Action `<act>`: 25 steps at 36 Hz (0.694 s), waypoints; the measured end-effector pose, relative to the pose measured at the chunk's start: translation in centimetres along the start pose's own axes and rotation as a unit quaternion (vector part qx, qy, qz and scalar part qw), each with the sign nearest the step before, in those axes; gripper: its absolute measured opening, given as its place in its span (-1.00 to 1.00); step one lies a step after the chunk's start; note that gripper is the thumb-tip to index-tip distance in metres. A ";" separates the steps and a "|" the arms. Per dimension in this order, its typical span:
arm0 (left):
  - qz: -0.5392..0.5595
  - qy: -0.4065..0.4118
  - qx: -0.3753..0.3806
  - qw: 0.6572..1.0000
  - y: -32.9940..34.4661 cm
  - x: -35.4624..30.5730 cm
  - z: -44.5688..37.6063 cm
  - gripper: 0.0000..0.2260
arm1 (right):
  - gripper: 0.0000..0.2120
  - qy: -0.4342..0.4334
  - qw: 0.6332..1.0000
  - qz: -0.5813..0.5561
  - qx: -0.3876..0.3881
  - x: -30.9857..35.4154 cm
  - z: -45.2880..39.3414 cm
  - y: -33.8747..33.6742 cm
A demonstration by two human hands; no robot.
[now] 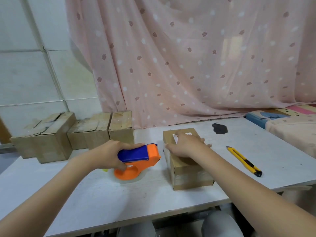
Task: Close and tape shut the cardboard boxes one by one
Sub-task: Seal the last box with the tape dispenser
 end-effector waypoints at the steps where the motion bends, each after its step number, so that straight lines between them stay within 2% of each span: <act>1: -0.001 0.000 -0.001 1.000 0.0 0.1 0.0 -0.25 | -0.13 0.015 1.000 0.023 0.014 0.2 0.1 -0.1; 6: -0.002 -0.004 -0.005 1.000 0.3 0.4 0.2 -0.24 | 0.27 0.118 0.987 0.076 0.076 0.8 -1.0 0.6; 10: -0.006 -0.002 -0.006 1.000 0.3 0.4 0.1 -0.24 | 0.44 0.094 0.985 0.095 0.113 1.4 -2.8 1.3; 11: -0.006 -0.001 -0.005 1.000 0.3 0.5 0.1 -0.24 | 0.41 0.079 0.986 0.097 0.111 1.4 -3.5 1.3; 12: -0.006 -0.001 -0.003 1.000 0.4 0.5 0.1 -0.24 | 0.23 0.076 0.984 0.104 0.120 1.4 -4.1 1.4; 13: -0.007 0.000 0.001 1.000 0.4 0.4 0.0 -0.24 | -0.06 0.076 0.984 0.100 0.129 1.4 -4.6 1.5; 16: -0.008 0.002 0.005 1.000 0.3 0.1 0.0 -0.24 | -0.48 0.060 0.985 0.085 0.136 1.9 -2.9 -0.2; 20: 0.035 -0.014 -0.014 0.999 0.5 0.6 0.5 -0.20 | -0.55 0.028 0.991 -0.005 0.132 1.4 -1.2 -2.8; 23: 0.075 -0.017 -0.025 0.997 1.1 0.7 1.0 -0.18 | -0.34 0.033 0.989 -0.083 0.119 0.3 -1.3 -3.6; 25: 0.076 -0.016 -0.027 0.997 1.1 0.7 1.2 -0.18 | -0.34 0.034 0.985 -0.114 0.121 -0.3 -1.5 -3.8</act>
Point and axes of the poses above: each hand's wrist, its own z-axis away from the middle knuckle, its own y-axis out of the palm, x = y × z, the point moved 3 cm from there along -z, towards the middle knuckle, and after that the axes turned 15 degrees about -x, right-handed, at the moved point
